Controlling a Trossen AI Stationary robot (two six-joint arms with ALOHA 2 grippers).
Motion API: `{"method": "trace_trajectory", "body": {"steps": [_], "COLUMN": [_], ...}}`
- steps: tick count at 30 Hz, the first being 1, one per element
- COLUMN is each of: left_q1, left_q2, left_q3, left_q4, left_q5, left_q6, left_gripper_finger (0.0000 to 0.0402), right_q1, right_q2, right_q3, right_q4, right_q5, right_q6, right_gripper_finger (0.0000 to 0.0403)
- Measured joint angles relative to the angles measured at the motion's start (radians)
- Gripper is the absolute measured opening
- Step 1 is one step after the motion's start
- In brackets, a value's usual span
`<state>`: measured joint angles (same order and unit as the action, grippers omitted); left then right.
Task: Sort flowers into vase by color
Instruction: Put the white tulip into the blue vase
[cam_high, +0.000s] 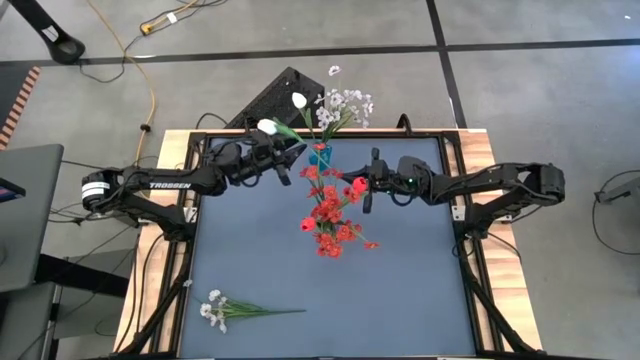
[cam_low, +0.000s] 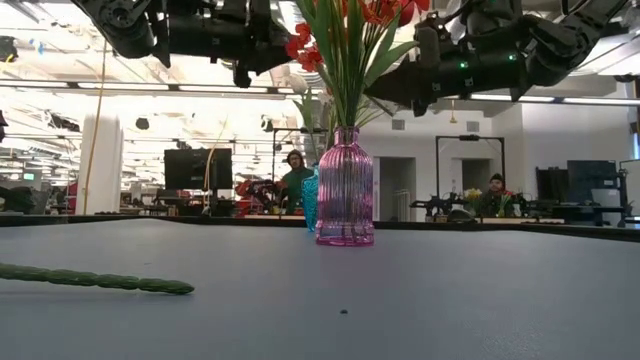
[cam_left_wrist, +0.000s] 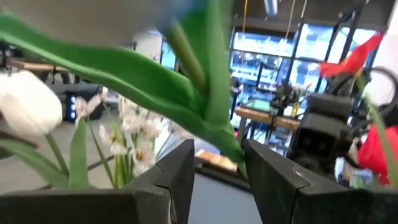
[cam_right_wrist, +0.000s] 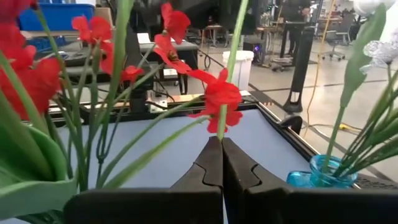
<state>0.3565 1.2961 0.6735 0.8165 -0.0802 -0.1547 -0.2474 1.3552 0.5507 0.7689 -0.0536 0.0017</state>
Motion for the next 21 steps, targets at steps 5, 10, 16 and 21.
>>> {"method": "trace_trajectory", "body": {"steps": [5,10,16,21], "left_q1": [0.0,-0.002,-0.002,-0.004], "left_q2": [0.0,0.0,0.0,0.0], "left_q3": [0.0,0.0,-0.001,-0.001], "left_q4": [-0.051,-0.016,0.021,0.059], "left_q5": [-0.021,-0.005,0.0,0.061], "left_q6": [-0.006,-0.006,-0.023,-0.024], "left_gripper_finger": [0.0129,0.0129,0.0129,0.0129], "right_q1": [-0.001,-0.001,0.017,0.021], "right_q2": [0.0,0.0,0.0,0.0], "right_q3": [0.0,0.0,0.0,0.0], "right_q4": [0.01,0.019,0.022,0.022], "right_q5": [0.0,-0.001,-0.04,-0.042], "right_q6": [-0.009,-0.01,-0.018,-0.019], "right_gripper_finger": [0.0017,0.0017,0.0017,0.0017]}}
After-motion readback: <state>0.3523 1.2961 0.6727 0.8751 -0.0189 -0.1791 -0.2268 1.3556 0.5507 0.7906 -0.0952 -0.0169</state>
